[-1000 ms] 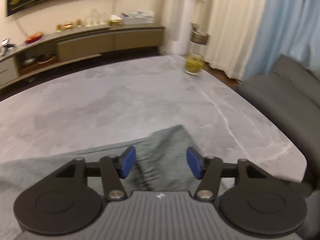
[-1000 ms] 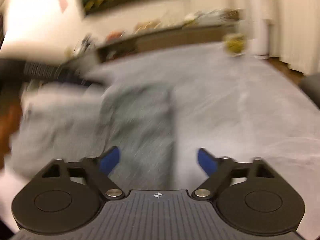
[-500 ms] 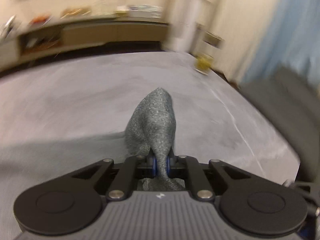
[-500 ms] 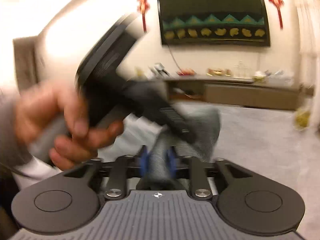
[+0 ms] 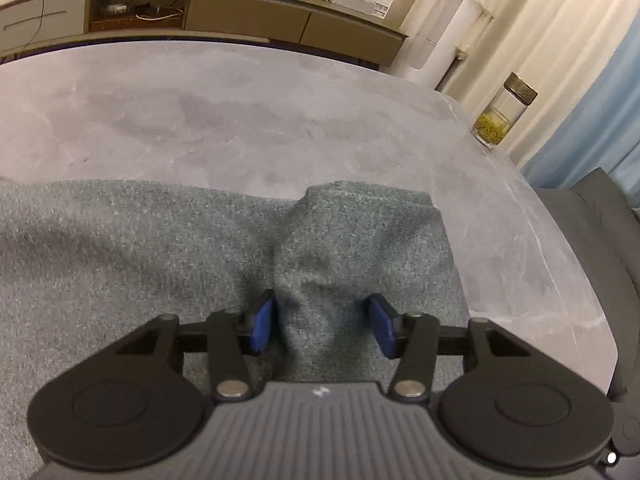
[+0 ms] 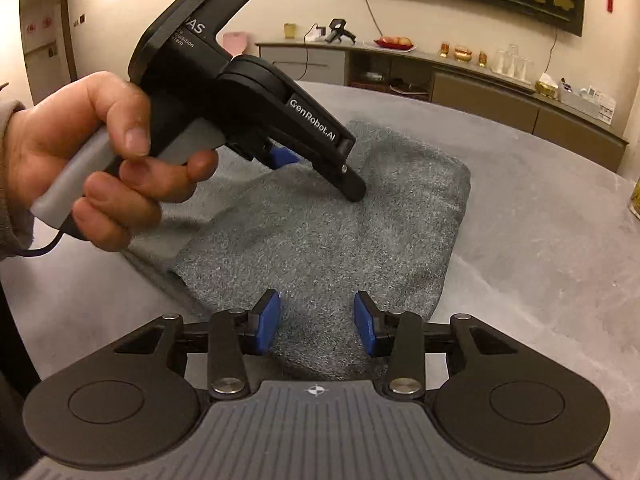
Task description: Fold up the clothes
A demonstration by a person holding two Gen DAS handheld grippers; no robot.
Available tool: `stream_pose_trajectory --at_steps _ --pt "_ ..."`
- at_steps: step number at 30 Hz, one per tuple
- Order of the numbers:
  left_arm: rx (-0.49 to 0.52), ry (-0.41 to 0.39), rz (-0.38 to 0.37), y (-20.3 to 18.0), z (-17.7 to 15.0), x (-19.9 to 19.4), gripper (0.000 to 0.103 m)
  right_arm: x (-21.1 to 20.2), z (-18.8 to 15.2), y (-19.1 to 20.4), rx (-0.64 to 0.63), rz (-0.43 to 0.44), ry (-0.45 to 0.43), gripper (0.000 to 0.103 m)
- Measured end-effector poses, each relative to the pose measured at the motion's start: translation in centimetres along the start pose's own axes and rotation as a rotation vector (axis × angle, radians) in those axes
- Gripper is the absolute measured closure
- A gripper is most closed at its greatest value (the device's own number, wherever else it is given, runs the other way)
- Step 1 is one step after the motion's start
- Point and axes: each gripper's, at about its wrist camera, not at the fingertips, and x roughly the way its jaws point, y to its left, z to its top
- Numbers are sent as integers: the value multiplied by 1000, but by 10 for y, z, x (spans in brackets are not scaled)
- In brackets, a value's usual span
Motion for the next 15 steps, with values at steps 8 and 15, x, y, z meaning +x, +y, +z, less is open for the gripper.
stream_pose_trajectory --at_steps 8,15 --pt "-82 -9 -3 20 -8 -34 56 -2 16 -17 104 14 -35 59" --pt "-98 22 -109 8 -48 -56 47 0 20 -15 93 2 -31 55"
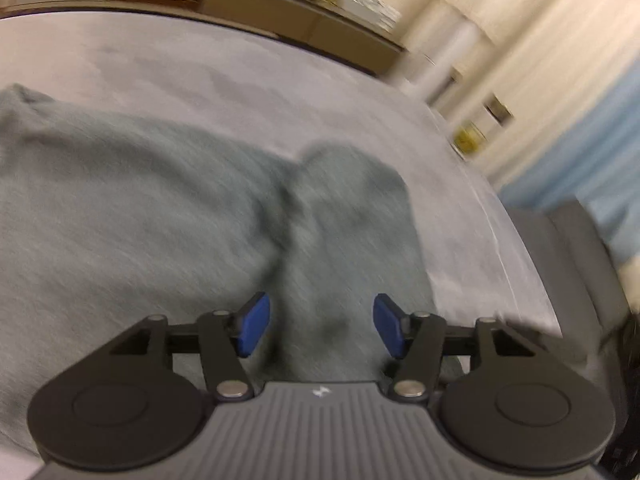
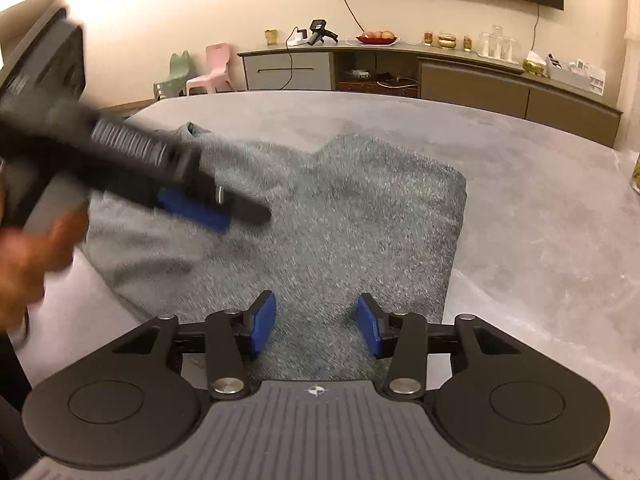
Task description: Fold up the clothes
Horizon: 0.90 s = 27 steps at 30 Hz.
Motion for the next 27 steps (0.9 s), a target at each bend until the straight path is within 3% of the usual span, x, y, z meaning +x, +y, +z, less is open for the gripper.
stream_pose_trajectory --at_steps 2,3,5,8,10,13,14,16,18,19,20,25,27 --pt "2 3 -13 -2 -7 11 59 -7 2 -5 28 18 -31 55" --pt "-4 -6 -32 -2 -9 14 77 -12 4 -9 53 38 -55 55" --pt "-54 -59 -133 4 -11 17 89 -24 6 -18 105 84 -103 55" --pt "-233 -143 -340 31 -20 19 91 -33 4 -26 166 141 -129 55" --pt "-327 -116 -352 48 -27 26 91 -30 2 -26 167 152 -112 55" --pt "-394 -99 -363 60 -35 24 89 -12 -4 -15 80 86 -22 55" --pt "-397 -102 -357 59 -35 19 87 -4 -7 -10 41 57 14 54" --pt "-364 -111 -318 52 -37 7 74 -1 -7 0 -37 25 16 53" --pt "-278 -105 -204 39 -39 1 72 -5 -6 0 -16 45 -6 53" --pt "-238 -91 -142 35 -40 0 78 -6 -6 -1 0 59 -19 53" --pt "-213 -85 -97 32 -41 -3 78 -4 -7 0 -1 65 -10 53" --pt "-229 -121 -50 38 -48 -47 68 1 -13 26 -94 -28 20 53" --pt "-220 -150 -16 44 -51 -72 63 -8 -13 37 -90 -67 -26 53"
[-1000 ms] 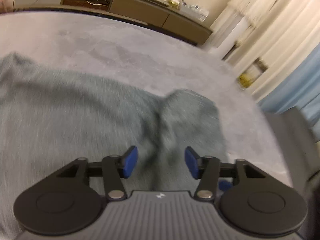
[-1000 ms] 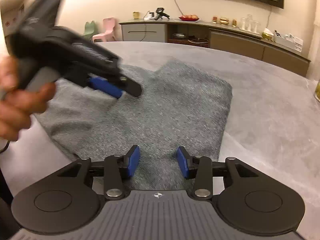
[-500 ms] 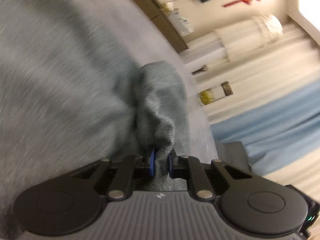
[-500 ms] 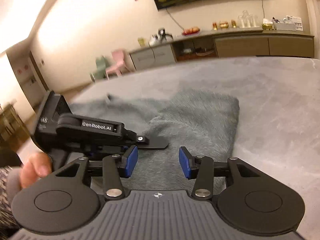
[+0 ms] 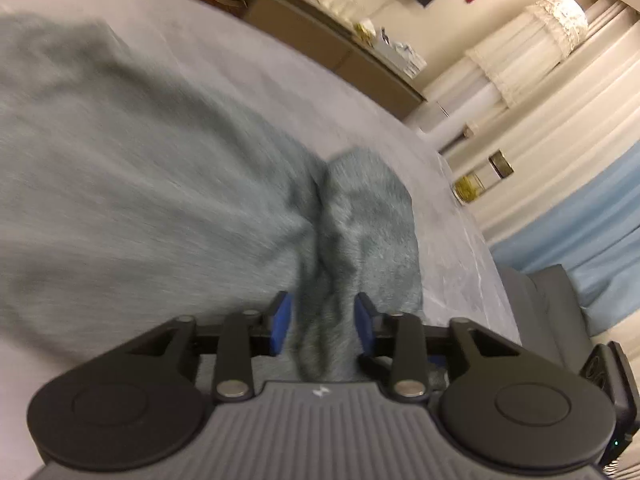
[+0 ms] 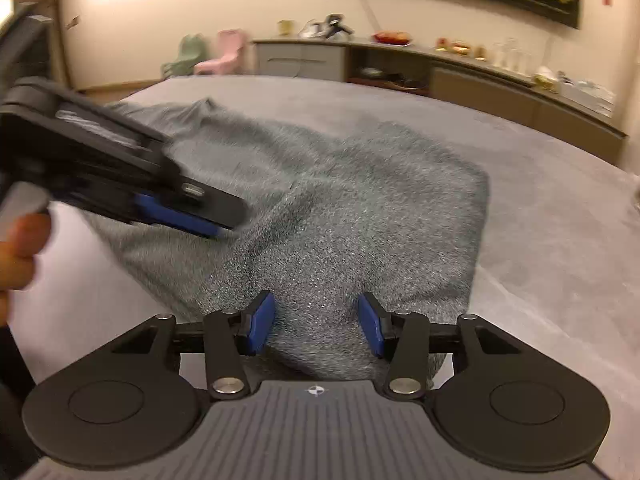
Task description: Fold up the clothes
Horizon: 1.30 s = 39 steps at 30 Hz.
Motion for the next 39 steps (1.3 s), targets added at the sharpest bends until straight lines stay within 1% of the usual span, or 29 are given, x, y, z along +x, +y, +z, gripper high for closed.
stream_pose_trajectory --at_steps 1,2,3,4,5,6,9,10,11,12,13,14,15,16,17,18,19,20,21,23,25,26,28,30,34,35,37,38,39 --pt "0 -16 15 4 1 -13 60 -7 2 9 -17 -14 -46 53" --pt "-16 -29 29 9 3 -23 59 -7 4 17 -37 -20 -55 53" --pt "-43 -39 43 16 8 -33 58 -4 6 24 -57 -22 -45 53" --pt "-74 -51 55 22 14 -42 56 6 6 34 -100 -50 16 53" --pt "-110 -69 61 30 22 -51 55 13 4 42 -150 -87 51 51" --pt "-140 -90 76 39 29 -62 52 15 3 47 -175 -111 51 50" --pt "-191 -161 153 72 47 -100 43 4 8 33 -26 -131 10 49" --pt "-204 -183 186 88 51 -117 43 -2 8 28 40 -130 -34 49" --pt "-219 -211 221 106 54 -134 43 0 5 26 77 -120 -18 49" --pt "-239 -246 260 127 57 -154 43 7 2 24 98 -108 30 48" --pt "-259 -282 299 148 60 -173 42 9 2 28 66 -128 36 45" --pt "-280 -324 343 171 63 -193 40 8 8 36 43 -171 38 45" --pt "-306 -367 392 195 66 -213 35 7 16 45 33 -218 47 45" --pt "-334 -397 439 218 68 -230 31 1 28 59 23 -237 17 45" --pt "-371 -422 482 243 72 -245 31 -8 45 81 -14 -209 -35 45" --pt "-429 -436 504 269 75 -258 30 -15 62 109 -72 -161 -71 42" --pt "-501 -447 501 293 77 -269 30 -18 80 142 -145 -108 -94 40" --pt "-567 -462 474 316 78 -279 30 -18 96 179 -226 -48 -111 34" --pt "-610 -473 422 332 78 -285 28 -16 109 213 -303 15 -121 29" --pt "-636 -456 367 351 81 -284 27 2 129 279 -435 143 -133 22" --pt "-598 -403 352 354 87 -269 24 30 146 335 -556 228 -124 20" --pt "-581 -380 348 354 90 -261 23 44 152 355 -609 249 -116 20" --pt "-564 -359 351 354 95 -247 18 79 166 385 -682 262 -87 20" --pt "-531 -356 362 355 102 -239 16 103 178 402 -697 281 -52 20" --pt "-483 -353 389 355 113 -222 13 130 191 404 -643 324 23 27" --pt "-476 -342 372 356 117 -215 16 134 193 402 -626 336 42 28" --pt "-468 -319 344 358 123 -204 68 140 191 394 -595 369 87 27" --pt "-482 -309 325 362 122 -201 72 137 195 386 -572 391 92 27" --pt "-498 -308 293 367 122 -200 82 131 202 376 -546 414 89 26"
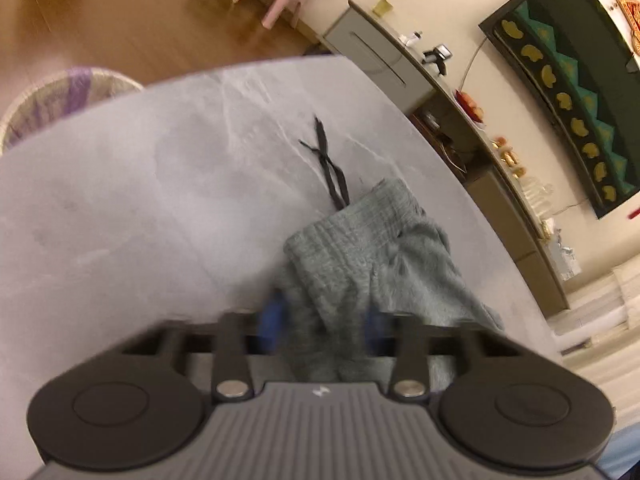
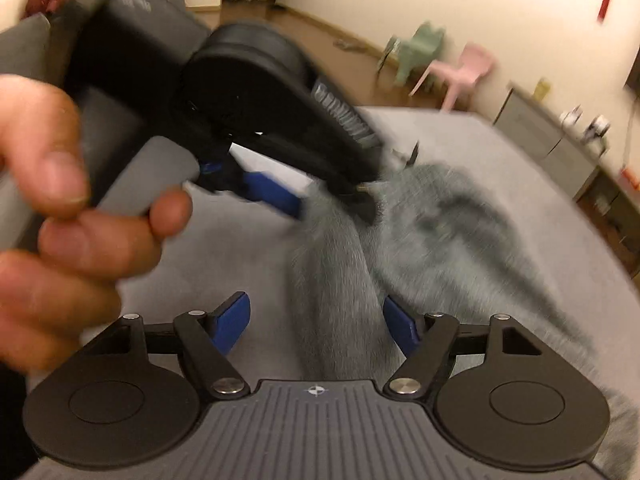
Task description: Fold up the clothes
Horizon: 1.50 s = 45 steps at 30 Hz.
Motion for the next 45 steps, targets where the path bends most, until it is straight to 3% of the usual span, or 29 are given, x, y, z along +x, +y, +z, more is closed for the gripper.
stream_pose_trajectory --at_steps 3,6,7,8,10,13,17,18,20,22,25,27,28,29,30,33,37,39,41,45 --pt "-16 -27 -50 1 0 -5 91 -38 3 -34 108 39 -74 21" --pt "21 -86 -80 -11 -3 -19 92 -51 0 -85 261 -39 -88 24" --pt "50 -111 -88 -19 -5 -24 92 -55 -1 -102 313 -69 -89 31" --pt "91 -143 -97 -28 -9 -31 92 -54 -6 -114 355 -109 -59 45" --pt "200 -201 -100 -50 -21 -44 92 -29 -25 -129 355 -181 83 50" --pt "374 -239 -67 -82 -47 -51 92 -6 -42 -138 335 -166 122 47" --pt "524 -260 -20 -105 -74 -54 92 5 -17 -158 389 -156 122 42" --pt "553 -264 -10 -109 -79 -54 92 5 -8 -162 411 -151 94 39" --pt "602 -269 2 -115 -88 -53 92 3 21 -165 452 -73 25 12" --pt "654 -271 11 -122 -97 -51 92 8 50 -161 445 40 -3 8" --pt "735 -277 21 -130 -110 -47 92 50 86 -138 327 160 115 5" --pt "782 -284 28 -135 -119 -46 92 89 91 -121 220 154 241 6" --pt "803 -284 30 -137 -123 -45 92 107 85 -113 163 128 295 15" --pt "823 -280 32 -139 -126 -44 92 125 80 -104 106 101 350 37" --pt "841 -277 35 -140 -130 -43 93 143 75 -96 49 75 404 67" --pt "887 -293 2 -144 -143 -49 93 139 62 -98 54 34 322 73" --pt "957 -310 -129 -160 -172 -65 93 74 11 -129 258 -5 107 75" --pt "1013 -281 -200 -173 -194 -63 93 40 -31 -147 389 -19 39 75" --pt "1076 -195 -256 -188 -221 -52 93 13 -89 -166 535 -40 15 75" --pt "1178 -64 -301 -210 -268 -30 88 14 -203 -197 831 -75 8 74"
